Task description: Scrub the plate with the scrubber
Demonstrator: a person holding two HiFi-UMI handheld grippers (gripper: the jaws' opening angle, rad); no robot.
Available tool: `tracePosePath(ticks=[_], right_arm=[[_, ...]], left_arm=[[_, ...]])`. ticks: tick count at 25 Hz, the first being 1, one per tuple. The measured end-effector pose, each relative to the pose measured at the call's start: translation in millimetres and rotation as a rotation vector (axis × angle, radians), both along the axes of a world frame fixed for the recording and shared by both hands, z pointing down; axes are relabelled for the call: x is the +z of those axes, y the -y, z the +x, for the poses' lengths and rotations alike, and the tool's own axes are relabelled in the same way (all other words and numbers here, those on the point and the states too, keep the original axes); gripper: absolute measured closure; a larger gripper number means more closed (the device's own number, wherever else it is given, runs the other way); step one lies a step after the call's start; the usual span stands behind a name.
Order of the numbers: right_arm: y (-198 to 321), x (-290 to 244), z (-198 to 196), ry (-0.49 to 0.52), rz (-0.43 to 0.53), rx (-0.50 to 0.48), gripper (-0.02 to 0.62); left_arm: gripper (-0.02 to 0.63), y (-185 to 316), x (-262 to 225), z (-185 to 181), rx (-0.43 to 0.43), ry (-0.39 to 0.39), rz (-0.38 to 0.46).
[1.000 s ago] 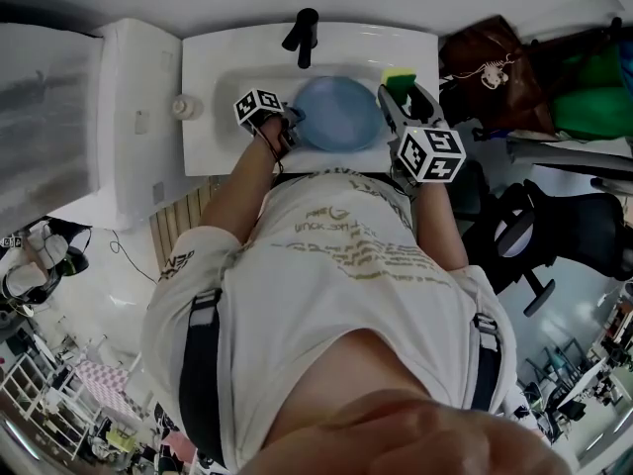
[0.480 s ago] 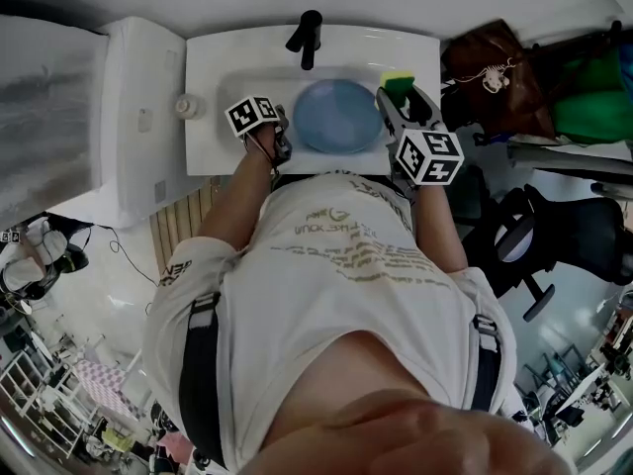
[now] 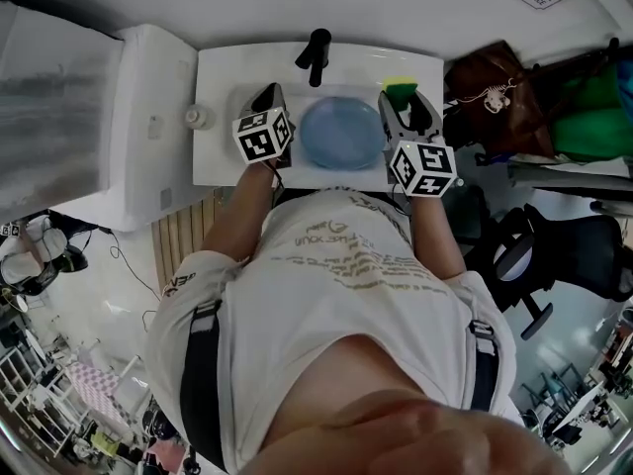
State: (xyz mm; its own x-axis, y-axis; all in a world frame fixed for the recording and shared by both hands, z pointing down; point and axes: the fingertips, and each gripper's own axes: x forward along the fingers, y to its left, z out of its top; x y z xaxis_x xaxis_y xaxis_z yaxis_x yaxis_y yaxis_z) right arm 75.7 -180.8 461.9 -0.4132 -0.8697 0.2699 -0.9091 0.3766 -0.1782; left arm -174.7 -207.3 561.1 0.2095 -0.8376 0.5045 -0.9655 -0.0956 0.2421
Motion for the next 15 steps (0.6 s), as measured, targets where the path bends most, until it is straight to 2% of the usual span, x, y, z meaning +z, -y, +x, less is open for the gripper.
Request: tracePosePath(ticks=[8, 15], right_arm=[[17.4, -67.8, 0.0, 0.019, 0.241, 0.105, 0.371], [18.3, -113.6, 1.3, 0.091, 0.333, 0.126, 0.373]], left_arm=[[0.584, 17.2, -130.3, 17.8, 0.044, 0.126, 0.352], [0.584, 10.3, -200.7, 40.3, 0.059, 0.197, 0.488]])
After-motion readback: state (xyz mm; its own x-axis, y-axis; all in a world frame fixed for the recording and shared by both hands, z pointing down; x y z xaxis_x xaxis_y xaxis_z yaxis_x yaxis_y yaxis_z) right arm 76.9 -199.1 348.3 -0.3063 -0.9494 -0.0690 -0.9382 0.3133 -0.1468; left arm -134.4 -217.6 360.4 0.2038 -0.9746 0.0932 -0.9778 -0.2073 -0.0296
